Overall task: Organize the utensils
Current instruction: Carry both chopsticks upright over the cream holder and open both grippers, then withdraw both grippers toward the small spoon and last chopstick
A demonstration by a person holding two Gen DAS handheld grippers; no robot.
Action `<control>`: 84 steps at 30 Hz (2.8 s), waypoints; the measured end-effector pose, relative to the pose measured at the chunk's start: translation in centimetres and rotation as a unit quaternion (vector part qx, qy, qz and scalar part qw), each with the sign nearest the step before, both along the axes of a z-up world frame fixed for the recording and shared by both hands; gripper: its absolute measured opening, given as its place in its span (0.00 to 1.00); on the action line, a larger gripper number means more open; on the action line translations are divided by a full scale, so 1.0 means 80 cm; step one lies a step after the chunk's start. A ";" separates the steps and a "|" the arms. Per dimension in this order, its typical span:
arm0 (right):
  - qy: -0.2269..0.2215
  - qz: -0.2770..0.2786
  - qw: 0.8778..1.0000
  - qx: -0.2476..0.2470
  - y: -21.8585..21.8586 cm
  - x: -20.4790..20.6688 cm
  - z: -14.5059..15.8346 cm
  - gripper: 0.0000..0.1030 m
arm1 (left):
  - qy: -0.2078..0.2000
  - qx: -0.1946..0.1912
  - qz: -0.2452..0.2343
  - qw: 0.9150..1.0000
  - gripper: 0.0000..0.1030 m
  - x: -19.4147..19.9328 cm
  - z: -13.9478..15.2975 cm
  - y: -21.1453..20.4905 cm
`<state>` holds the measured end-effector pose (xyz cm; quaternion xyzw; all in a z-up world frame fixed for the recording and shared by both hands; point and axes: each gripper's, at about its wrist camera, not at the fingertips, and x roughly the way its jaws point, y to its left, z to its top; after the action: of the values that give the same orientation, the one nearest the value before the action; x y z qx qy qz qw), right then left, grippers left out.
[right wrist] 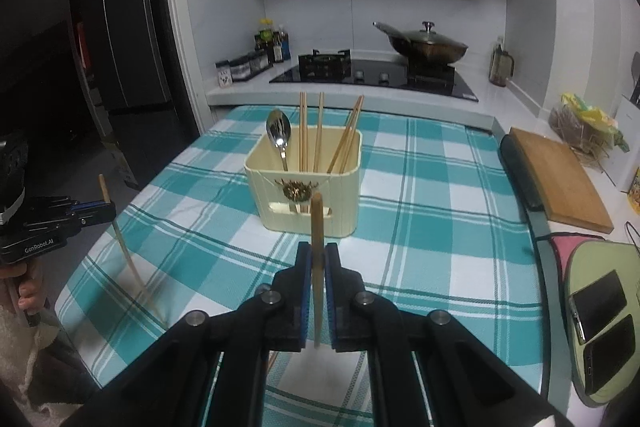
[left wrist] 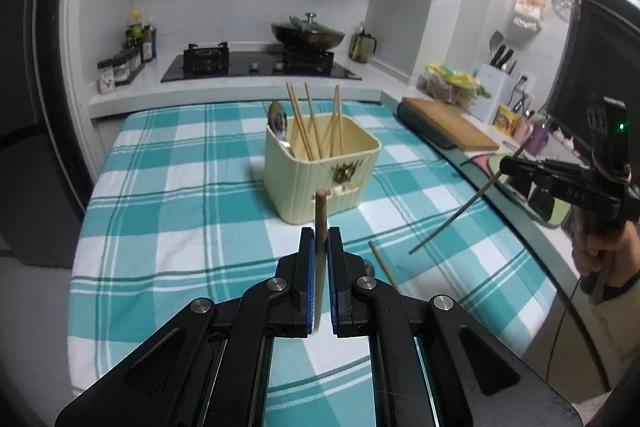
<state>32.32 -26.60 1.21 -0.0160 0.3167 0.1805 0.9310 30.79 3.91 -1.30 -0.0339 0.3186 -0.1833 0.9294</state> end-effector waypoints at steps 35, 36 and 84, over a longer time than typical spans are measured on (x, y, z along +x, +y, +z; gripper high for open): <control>-0.089 -0.014 0.996 0.023 0.043 0.194 0.103 0.06 | -0.040 -0.037 0.041 0.998 0.04 0.222 0.131 -0.039; -0.070 -0.008 0.997 0.016 0.049 0.205 0.092 0.07 | -0.020 -0.031 0.040 0.999 0.04 0.236 0.117 -0.044; 0.110 -0.129 0.984 -0.058 -0.045 -0.001 -0.257 0.58 | 0.135 0.110 0.131 0.976 0.93 0.026 -0.247 -0.046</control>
<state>32.26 -30.19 -19.38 -0.0090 0.4267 0.0407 0.9035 32.90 0.21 -21.04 0.0023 0.4522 -0.0178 0.8917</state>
